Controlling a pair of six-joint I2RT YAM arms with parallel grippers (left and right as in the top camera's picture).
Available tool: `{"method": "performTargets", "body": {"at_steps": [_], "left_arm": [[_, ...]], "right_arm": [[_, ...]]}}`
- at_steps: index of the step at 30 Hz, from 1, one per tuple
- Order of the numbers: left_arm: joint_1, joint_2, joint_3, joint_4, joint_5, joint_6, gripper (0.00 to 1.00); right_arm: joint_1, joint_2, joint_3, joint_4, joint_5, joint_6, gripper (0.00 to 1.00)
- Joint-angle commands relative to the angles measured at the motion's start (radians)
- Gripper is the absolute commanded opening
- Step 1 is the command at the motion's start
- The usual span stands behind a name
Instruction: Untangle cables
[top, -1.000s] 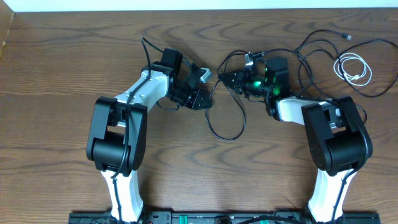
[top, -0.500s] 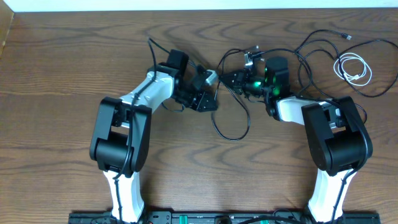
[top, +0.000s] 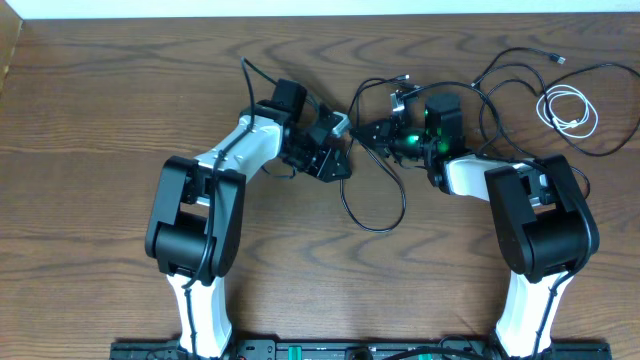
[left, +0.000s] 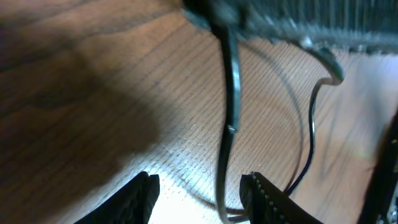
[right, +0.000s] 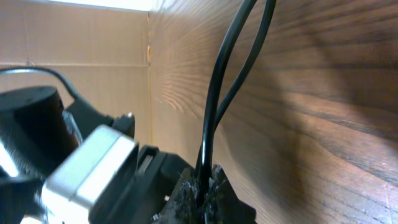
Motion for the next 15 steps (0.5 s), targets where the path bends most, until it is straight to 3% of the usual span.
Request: {"method": "performTargets", "body": {"at_steps": [1,11,15], "left_arm": [[0.046,-0.023,0.009,0.003,0.093,-0.010,0.50],[0.195,-0.031,0.010,0.011,0.436,-0.010,0.50],[0.221,-0.031,0.010,0.019,0.505,-0.010,0.50]], "right_arm": [[-0.008,0.012,0.001,0.000,-0.061,-0.072,0.01],[-0.025,0.012,0.001,0.003,-0.261,-0.222,0.01],[-0.013,0.012,0.001,0.013,-0.272,-0.241,0.01]]}}
